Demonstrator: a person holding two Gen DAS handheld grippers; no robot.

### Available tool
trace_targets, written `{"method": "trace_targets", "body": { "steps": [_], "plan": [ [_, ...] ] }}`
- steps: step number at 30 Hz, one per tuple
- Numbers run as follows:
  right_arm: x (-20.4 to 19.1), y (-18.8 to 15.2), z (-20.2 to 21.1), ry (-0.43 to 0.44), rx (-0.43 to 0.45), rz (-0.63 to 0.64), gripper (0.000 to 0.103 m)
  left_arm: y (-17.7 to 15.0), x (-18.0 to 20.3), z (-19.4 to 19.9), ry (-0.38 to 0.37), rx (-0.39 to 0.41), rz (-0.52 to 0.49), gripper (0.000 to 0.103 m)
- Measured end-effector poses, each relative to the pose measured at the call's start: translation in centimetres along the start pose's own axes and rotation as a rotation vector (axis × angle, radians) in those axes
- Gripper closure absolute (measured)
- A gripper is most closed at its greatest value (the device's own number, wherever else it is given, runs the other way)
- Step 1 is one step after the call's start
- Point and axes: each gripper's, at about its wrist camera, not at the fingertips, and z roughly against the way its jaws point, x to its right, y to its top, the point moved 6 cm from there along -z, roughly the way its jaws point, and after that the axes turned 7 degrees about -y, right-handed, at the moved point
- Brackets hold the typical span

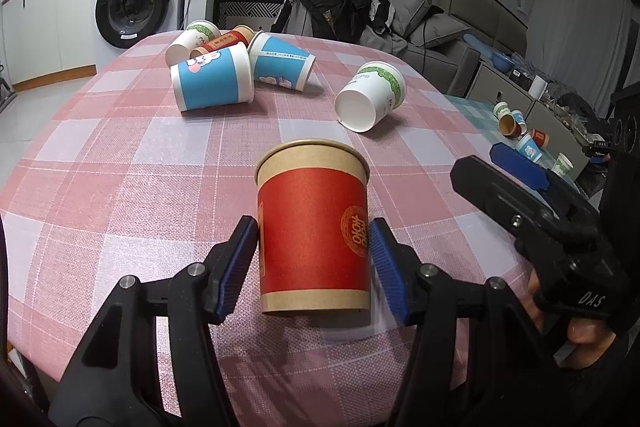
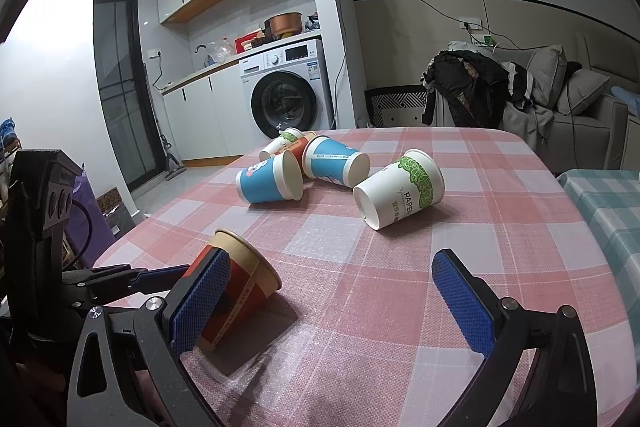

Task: Flip cup upright
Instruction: 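Lift the red cup with the left tool and carry it toward the right tool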

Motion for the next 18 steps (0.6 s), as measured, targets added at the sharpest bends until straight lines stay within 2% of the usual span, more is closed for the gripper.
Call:
{"method": "trace_targets", "body": {
  "steps": [3, 5, 7, 14, 18],
  "plan": [
    [0.0, 0.1, 0.1, -0.013, 0.01, -0.003, 0.0, 0.0, 0.1, 0.1, -0.003, 0.002, -0.003, 0.048],
    [0.1, 0.3, 0.2, -0.016, 0.01, -0.005, 0.0, 0.0, 0.0, 0.2, 0.007, 0.002, -0.003, 0.044],
    [0.2, 0.4, 0.3, -0.02, 0.006, -0.009, 0.0, 0.1, -0.3, 0.2, 0.017, -0.009, 0.005, 0.027],
    [0.8, 0.5, -0.1, -0.029, -0.037, -0.041, 0.0, 0.7, -1.2, 0.8, -0.013, 0.013, 0.037, 0.021],
    [0.8, 0.6, -0.2, -0.042, -0.054, -0.053, 0.0, 1.3, -1.5, 1.5, -0.028, 0.031, 0.02, 0.015]
  ]
}}
